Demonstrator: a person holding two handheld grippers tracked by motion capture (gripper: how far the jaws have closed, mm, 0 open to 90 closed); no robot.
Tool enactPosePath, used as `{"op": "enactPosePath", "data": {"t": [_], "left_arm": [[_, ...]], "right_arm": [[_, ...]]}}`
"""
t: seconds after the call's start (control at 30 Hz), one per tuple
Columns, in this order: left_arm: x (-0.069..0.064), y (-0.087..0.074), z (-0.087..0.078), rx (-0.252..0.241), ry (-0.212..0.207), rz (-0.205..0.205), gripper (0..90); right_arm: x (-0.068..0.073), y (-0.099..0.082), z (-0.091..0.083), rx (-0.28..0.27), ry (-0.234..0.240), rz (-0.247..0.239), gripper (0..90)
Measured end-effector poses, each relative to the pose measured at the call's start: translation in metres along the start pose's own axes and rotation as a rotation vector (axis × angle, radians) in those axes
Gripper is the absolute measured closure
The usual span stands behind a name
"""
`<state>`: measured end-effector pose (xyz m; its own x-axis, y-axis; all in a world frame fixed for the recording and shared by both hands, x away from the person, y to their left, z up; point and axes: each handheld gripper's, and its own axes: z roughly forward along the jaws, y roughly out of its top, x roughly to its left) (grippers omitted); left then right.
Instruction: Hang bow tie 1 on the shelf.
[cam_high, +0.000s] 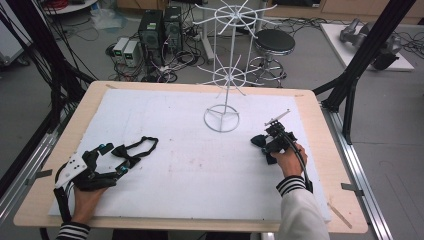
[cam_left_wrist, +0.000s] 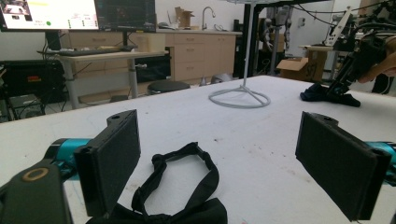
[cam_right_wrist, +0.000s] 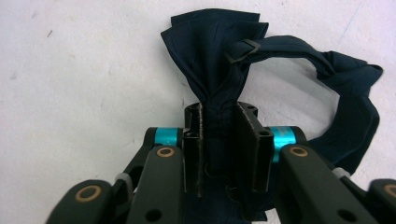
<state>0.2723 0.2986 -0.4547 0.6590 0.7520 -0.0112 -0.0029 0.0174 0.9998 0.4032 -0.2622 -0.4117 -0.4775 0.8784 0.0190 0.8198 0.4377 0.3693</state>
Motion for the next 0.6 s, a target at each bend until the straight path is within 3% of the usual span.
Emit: {"op": "enactPosePath", "data": {"t": [0.2, 0.6], "left_arm": [[0.000, 0.000, 0.000, 0.000, 0.000, 0.000, 14.3], [0.000, 0.000, 0.000, 0.000, 0.001, 0.001, 14.3]], "right_arm": [[-0.001, 0.000, -0.003, -0.016, -0.004, -0.017, 75.8], [-0.005, -0.005, -0.021, -0.131, 0.056, 0.004, 75.9]]}}
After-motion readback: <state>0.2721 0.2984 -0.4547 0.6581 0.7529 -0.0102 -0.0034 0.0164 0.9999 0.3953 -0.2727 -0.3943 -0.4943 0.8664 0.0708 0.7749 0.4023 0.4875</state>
